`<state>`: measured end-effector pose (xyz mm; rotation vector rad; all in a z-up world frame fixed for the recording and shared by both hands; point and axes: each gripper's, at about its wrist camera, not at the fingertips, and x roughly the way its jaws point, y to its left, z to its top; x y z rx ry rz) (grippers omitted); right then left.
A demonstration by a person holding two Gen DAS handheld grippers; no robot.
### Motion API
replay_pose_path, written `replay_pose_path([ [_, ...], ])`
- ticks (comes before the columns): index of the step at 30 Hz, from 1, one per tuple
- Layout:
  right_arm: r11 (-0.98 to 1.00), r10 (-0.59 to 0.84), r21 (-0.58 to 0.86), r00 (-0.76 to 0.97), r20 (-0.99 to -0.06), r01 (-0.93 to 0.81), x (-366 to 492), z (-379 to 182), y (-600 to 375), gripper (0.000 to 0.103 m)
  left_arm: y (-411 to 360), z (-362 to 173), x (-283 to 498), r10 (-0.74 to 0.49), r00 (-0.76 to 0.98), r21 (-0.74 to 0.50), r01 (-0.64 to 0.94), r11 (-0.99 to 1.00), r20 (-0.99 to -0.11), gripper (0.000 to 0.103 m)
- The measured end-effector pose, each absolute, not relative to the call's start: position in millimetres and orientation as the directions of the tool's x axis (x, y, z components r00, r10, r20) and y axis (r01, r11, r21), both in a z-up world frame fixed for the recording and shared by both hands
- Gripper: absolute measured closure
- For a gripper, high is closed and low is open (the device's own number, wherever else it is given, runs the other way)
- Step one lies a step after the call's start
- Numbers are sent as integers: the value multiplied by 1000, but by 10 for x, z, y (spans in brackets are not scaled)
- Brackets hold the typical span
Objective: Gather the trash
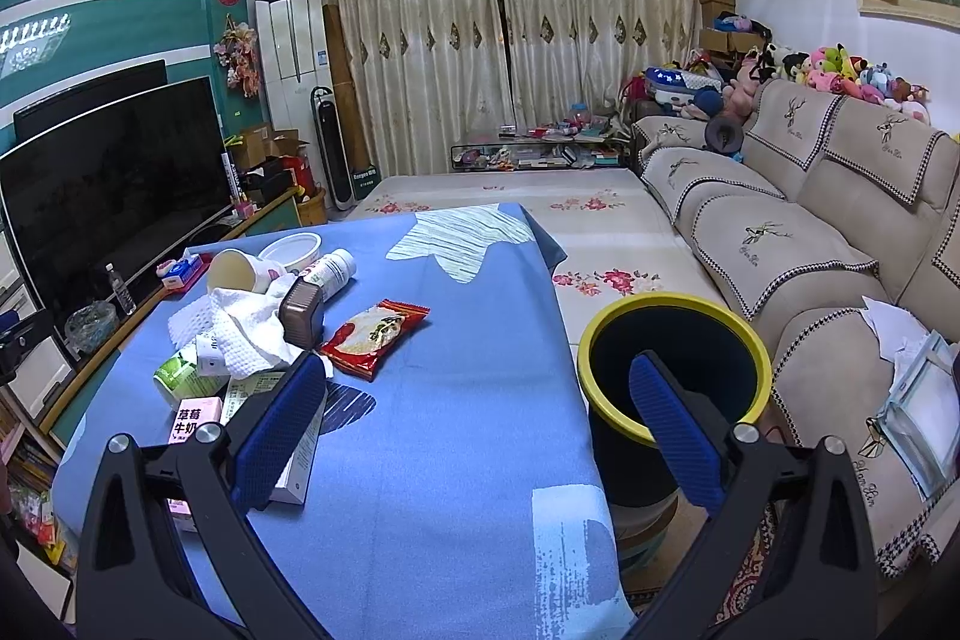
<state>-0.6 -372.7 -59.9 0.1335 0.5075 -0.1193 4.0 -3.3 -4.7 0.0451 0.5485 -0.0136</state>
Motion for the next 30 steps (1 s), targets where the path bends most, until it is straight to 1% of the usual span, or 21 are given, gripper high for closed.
replay_pose_path([
  [30, 984, -76, 102, 864, -497, 145, 16, -639, -3717, 6, -78, -134, 51, 0, 849, 43, 26, 999, -528, 4],
])
